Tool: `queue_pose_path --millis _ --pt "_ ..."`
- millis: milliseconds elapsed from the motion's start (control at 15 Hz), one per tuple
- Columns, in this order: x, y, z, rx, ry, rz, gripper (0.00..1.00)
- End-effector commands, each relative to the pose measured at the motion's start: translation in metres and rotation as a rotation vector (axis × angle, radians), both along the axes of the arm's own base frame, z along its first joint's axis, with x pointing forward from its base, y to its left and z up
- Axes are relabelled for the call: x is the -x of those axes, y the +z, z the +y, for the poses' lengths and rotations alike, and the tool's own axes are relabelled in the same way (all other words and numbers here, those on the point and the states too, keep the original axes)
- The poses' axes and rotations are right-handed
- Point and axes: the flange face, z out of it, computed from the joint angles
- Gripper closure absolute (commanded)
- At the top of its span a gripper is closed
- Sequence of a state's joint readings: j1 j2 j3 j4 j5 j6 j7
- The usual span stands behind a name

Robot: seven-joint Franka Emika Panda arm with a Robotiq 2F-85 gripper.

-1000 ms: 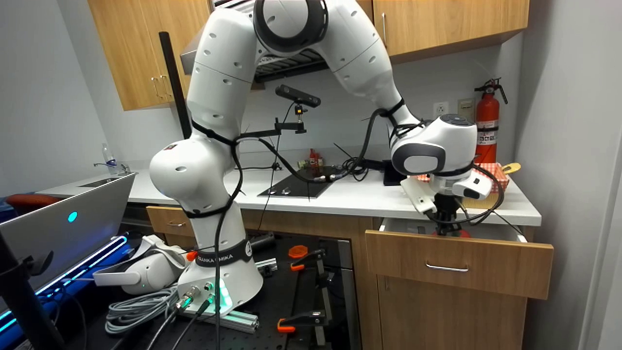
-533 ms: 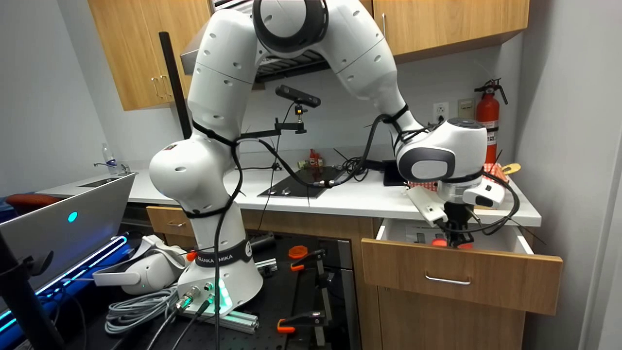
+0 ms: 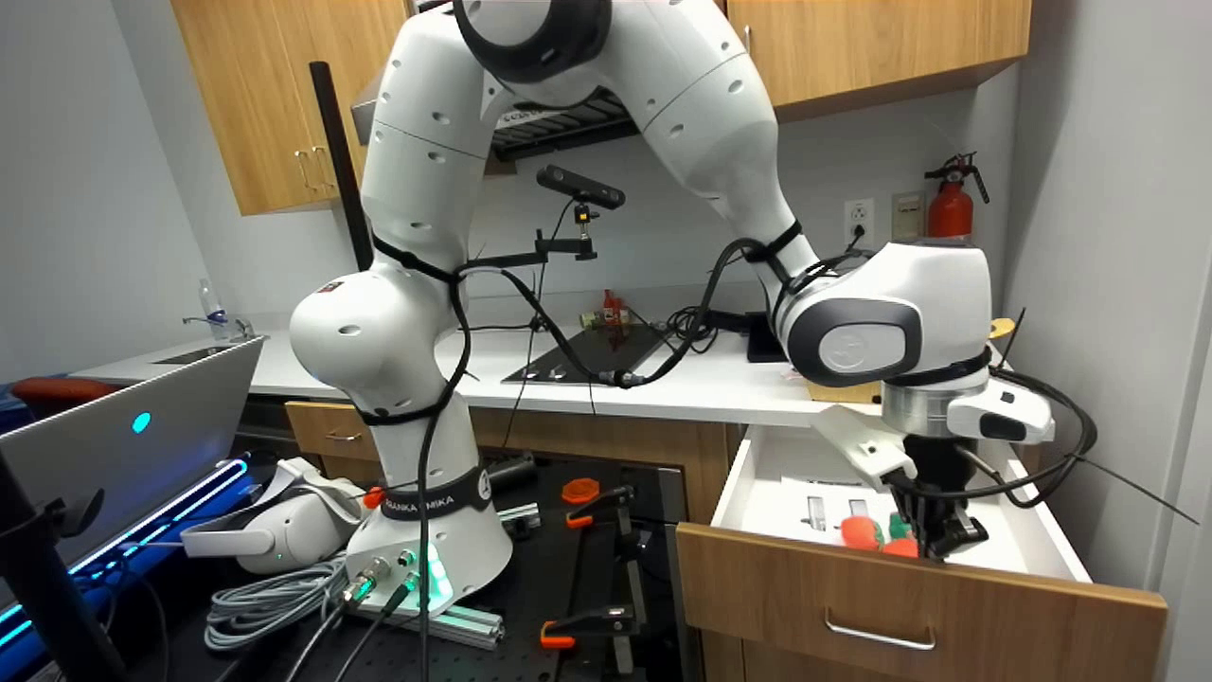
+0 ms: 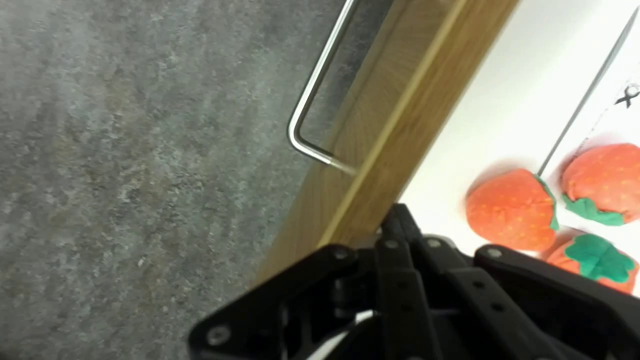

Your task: Open the top drawer of the kitchen unit

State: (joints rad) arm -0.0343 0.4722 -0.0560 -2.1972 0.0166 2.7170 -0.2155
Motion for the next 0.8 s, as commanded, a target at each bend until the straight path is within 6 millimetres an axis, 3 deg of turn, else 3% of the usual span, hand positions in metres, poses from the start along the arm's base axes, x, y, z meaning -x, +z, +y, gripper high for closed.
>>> queue_pose_path --millis 0,200,733 --pt "0.026 0.011 -0.052 0.112 -0.022 -0.022 1.00" --pt "0.041 0.033 -0.066 0.118 -0.021 -0.045 1.00" --pt "0.074 0.142 -0.018 -0.071 0.043 -0.181 1.00"
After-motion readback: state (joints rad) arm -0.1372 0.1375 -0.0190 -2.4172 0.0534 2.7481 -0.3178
